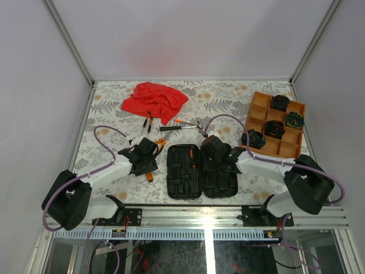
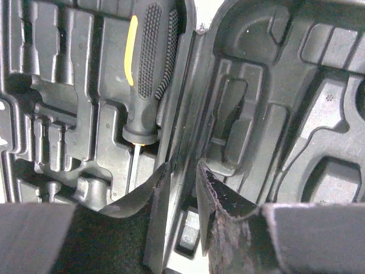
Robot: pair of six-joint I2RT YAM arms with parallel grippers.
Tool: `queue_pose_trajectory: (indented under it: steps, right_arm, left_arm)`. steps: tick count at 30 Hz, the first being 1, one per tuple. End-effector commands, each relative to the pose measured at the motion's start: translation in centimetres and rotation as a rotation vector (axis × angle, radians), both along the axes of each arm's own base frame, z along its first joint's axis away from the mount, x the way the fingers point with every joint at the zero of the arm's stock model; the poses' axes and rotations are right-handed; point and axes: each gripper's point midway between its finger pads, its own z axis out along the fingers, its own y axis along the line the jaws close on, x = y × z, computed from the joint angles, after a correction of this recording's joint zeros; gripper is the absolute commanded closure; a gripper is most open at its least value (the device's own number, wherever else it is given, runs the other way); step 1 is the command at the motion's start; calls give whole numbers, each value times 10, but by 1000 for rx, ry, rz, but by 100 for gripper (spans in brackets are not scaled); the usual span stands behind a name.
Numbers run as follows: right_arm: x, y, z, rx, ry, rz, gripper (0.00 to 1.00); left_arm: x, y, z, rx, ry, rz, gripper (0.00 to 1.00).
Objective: Sort the tools into containers
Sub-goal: Adjust the storage box at the center of the board.
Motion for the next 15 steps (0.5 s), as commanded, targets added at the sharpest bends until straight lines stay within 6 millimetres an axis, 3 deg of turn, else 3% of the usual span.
queue_pose_trajectory:
  steps: [1,7,15]
  right_arm:
    - [8,-16,-16,-32,18,-72,71]
    - [21,-30,-16,-38,15,-132,76]
    - [30,-21,-7,-30,-23,-40,76]
  left_arm:
    - [8,1,-4,-16,-18,26,49]
    - [13,1,-5,-35,-13,27,50]
    - [15,3,-6,-26,-7,19,53]
